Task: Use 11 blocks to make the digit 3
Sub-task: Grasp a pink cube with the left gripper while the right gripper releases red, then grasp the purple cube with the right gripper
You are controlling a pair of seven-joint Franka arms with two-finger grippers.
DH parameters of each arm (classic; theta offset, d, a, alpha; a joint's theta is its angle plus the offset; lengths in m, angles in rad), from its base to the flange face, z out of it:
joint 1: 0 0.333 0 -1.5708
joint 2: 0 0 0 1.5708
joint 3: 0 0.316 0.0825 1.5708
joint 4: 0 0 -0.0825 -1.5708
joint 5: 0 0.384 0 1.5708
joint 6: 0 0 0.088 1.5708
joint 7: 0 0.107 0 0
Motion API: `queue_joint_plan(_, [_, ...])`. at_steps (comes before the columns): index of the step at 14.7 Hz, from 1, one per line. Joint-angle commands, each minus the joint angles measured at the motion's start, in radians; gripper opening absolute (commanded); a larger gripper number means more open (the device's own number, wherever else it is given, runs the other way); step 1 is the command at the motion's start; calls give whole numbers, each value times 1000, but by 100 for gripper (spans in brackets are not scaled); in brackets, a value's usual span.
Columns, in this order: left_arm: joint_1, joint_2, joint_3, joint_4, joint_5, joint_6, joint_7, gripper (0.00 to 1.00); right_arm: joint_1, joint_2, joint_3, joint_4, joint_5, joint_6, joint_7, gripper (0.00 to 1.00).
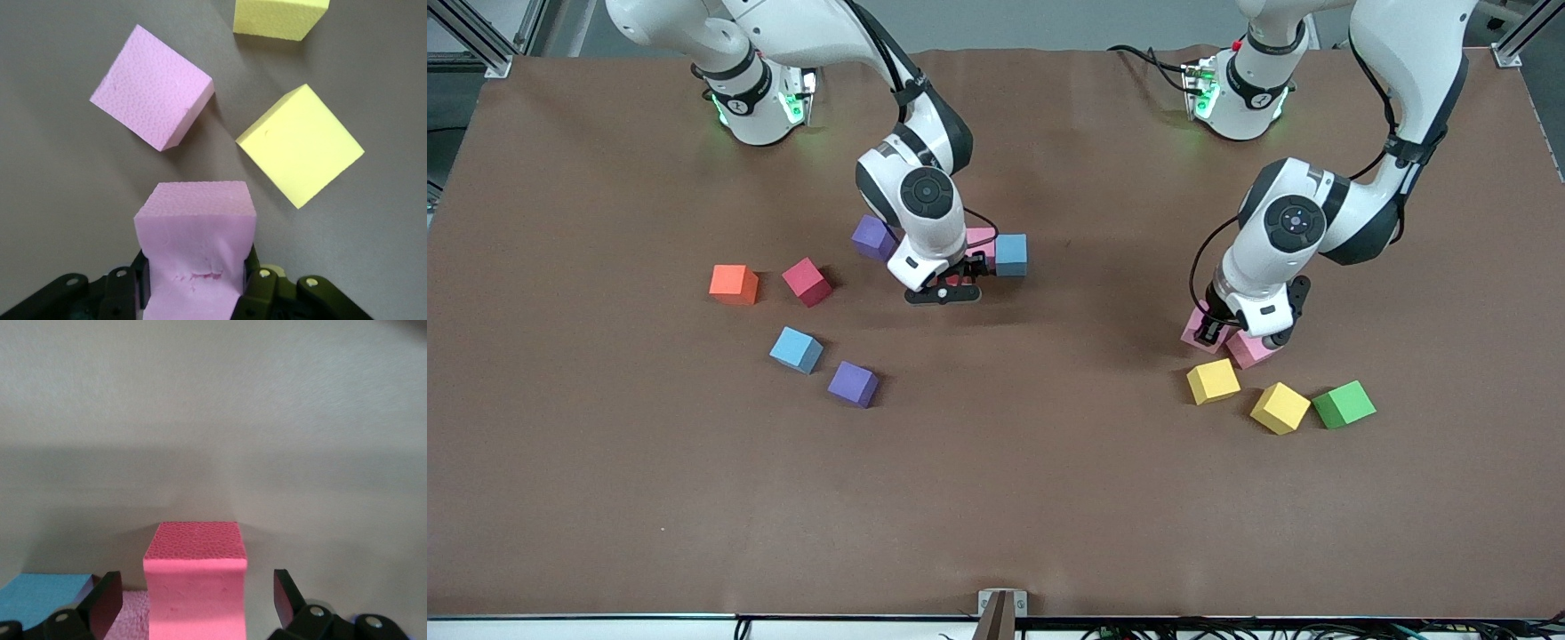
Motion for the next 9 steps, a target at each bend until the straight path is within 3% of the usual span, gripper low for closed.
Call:
queue_joint_plan(1, [-3, 25, -5, 58, 11, -41, -14, 32, -60, -136, 6, -76, -3, -41, 45, 100])
queue_joint_plan(6, [-9, 28, -7, 81, 9, -41, -18, 32, -114, -373, 1, -346, -9, -9, 75, 100])
queue_joint_plan(9, [-12, 26, -7, 82, 5, -41, -17, 32, -126, -455, -2, -487, -9, 32, 82, 100])
